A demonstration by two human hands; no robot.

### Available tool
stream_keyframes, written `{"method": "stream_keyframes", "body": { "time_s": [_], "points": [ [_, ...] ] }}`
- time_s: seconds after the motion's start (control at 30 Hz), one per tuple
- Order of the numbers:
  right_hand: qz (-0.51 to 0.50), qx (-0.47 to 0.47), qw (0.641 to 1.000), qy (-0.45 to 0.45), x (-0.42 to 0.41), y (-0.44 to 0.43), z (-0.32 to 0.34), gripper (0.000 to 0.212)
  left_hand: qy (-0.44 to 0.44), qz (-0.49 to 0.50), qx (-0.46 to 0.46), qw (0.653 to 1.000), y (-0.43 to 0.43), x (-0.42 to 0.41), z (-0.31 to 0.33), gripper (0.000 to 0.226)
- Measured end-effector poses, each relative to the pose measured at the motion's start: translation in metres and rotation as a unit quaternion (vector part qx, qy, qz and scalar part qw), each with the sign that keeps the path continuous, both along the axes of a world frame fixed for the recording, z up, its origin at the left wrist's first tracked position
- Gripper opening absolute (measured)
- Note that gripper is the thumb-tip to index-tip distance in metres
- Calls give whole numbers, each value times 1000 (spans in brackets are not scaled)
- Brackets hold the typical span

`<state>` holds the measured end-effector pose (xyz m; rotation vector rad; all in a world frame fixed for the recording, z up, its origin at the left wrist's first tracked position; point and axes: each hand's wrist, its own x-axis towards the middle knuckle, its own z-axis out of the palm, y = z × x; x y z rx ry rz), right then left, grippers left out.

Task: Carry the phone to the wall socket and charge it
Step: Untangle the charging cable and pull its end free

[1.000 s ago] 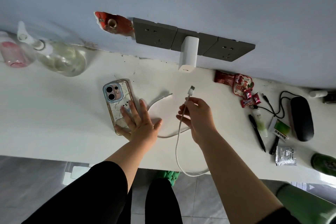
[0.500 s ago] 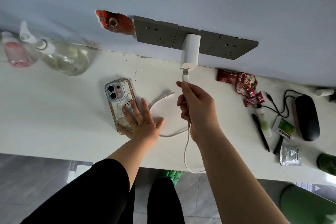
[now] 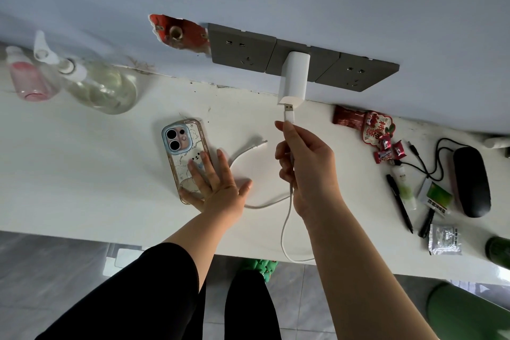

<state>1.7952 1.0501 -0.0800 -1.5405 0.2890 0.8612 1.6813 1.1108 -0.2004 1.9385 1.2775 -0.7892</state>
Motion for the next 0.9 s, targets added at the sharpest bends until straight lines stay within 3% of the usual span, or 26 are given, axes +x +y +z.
{"method": "stream_keyframes", "body": {
  "time_s": [0.9],
  "points": [
    [-11,35,999,37,11,13,1,21,-9,-6,48,999,-4,-6,-13,98]
  ]
}}
